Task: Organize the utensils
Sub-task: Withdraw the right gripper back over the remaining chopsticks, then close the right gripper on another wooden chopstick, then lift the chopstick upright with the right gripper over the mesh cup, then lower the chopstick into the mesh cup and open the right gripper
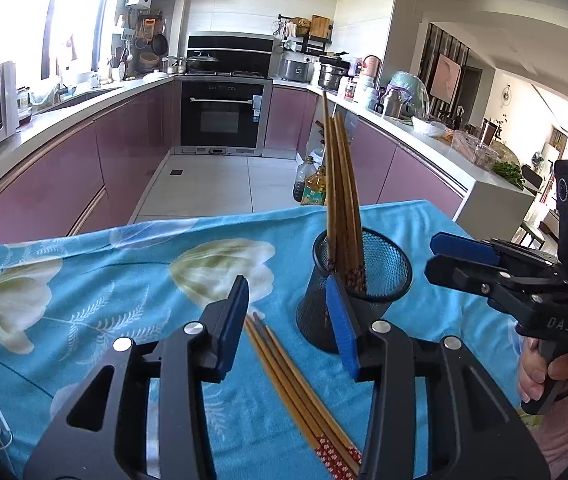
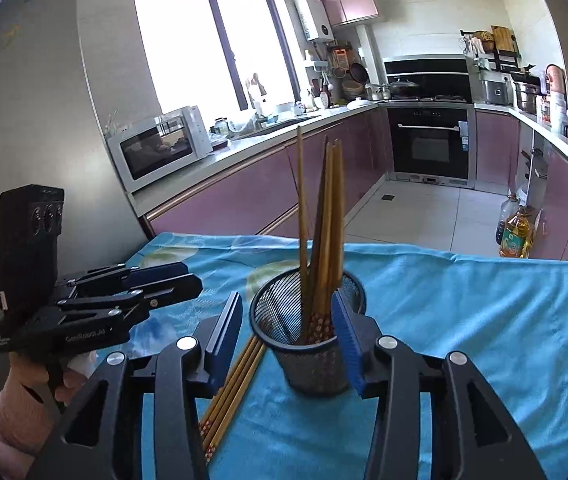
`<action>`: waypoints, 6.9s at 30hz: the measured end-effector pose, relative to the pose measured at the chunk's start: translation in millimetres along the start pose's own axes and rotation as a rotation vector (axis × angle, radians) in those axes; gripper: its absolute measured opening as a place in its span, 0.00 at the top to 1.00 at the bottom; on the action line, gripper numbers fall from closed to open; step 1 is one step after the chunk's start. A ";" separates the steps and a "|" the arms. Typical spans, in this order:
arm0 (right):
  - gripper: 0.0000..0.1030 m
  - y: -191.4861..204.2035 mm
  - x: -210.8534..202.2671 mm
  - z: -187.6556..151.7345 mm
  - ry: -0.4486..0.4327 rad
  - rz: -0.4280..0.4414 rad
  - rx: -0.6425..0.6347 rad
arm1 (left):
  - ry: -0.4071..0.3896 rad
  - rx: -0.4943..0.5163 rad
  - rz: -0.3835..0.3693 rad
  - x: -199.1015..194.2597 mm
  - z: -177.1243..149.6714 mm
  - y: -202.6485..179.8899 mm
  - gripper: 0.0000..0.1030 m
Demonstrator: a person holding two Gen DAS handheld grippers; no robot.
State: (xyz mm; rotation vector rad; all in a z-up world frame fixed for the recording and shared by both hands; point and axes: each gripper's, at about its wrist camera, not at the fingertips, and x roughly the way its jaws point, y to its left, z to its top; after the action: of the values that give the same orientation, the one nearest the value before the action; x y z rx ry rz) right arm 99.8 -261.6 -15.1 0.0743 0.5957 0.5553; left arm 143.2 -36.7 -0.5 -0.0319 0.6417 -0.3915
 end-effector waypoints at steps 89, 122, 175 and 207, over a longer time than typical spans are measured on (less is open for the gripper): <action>0.75 39.6 95.1 -66.3 0.319 -0.108 -0.067 | 0.279 0.000 0.109 63.1 -85.6 9.8 0.77; 0.95 28.4 72.6 -57.6 0.249 -0.028 0.015 | 0.204 -0.097 0.061 36.4 -79.8 14.6 0.92; 0.95 7.2 -48.0 31.4 -0.123 0.016 -0.007 | -0.121 -0.065 -0.155 -76.0 18.6 -17.0 0.93; 0.95 -21.0 3.0 65.9 -0.026 -0.062 0.000 | -0.058 0.085 -0.078 -13.9 71.5 -48.5 0.93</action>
State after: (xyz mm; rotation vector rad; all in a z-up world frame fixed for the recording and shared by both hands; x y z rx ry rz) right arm 148.1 -272.0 33.3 0.0634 0.5705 0.4935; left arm 158.4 -83.1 72.2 0.0127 0.5674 -0.4911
